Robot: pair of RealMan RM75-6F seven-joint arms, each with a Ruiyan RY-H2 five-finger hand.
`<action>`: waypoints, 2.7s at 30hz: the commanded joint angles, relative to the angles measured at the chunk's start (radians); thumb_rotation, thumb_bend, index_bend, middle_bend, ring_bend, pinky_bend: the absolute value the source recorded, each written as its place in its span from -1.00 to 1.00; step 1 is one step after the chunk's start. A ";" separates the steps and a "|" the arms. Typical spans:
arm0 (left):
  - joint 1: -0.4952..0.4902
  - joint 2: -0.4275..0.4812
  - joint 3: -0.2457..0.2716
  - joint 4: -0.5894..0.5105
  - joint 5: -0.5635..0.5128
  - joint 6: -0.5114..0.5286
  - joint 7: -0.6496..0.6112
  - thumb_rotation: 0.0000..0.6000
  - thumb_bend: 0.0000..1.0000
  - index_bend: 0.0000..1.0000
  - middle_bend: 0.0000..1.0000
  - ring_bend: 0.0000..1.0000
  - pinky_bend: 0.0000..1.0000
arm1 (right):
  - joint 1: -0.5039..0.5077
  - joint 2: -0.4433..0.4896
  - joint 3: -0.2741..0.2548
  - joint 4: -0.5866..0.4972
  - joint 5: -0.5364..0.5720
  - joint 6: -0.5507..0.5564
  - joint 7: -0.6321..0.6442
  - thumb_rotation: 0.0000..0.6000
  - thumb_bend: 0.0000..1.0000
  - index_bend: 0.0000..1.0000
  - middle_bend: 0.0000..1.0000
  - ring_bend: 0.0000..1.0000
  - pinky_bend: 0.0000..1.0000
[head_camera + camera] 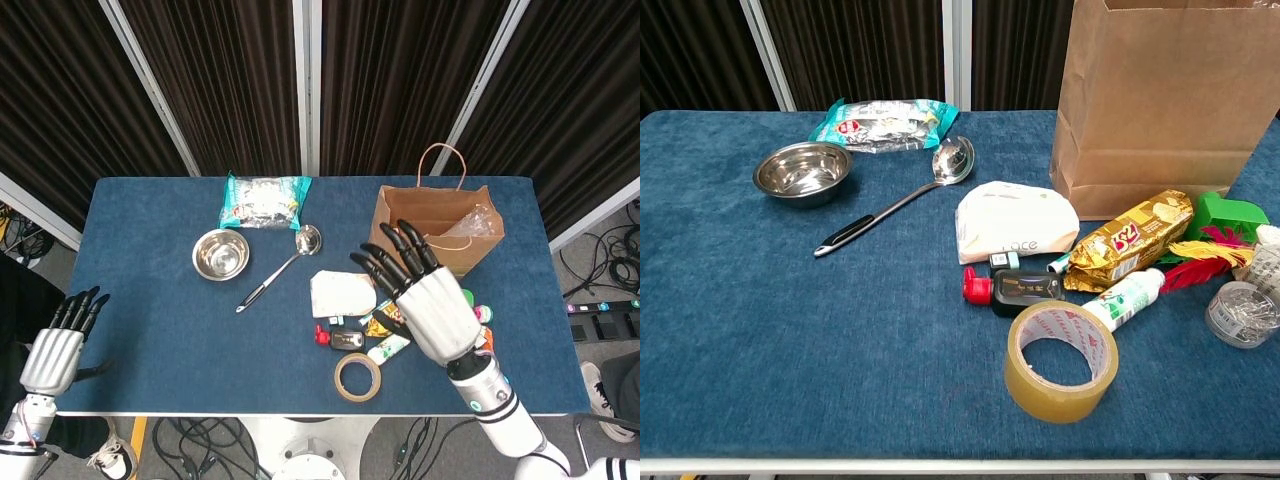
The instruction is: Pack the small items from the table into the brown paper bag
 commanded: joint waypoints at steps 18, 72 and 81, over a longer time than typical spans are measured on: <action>-0.005 -0.009 0.002 0.006 -0.007 -0.021 0.010 1.00 -0.77 -0.84 -0.82 -1.00 -0.77 | 0.054 0.207 -0.183 0.099 -0.026 -0.454 0.142 1.00 -1.00 -0.66 -0.65 -1.00 -0.88; 0.010 -0.087 0.013 0.144 -0.044 -0.059 -0.023 1.00 -0.77 -0.84 -0.82 -1.00 -0.77 | 0.241 -0.139 -0.209 0.434 -0.125 -0.749 0.211 1.00 -1.00 -0.99 -0.85 -1.00 -1.00; 0.013 -0.095 0.014 0.169 -0.048 -0.064 -0.042 1.00 -0.77 -0.84 -0.82 -1.00 -0.77 | 0.261 -0.189 -0.205 0.472 -0.074 -0.785 0.186 1.00 -1.00 -0.91 -0.82 -1.00 -1.00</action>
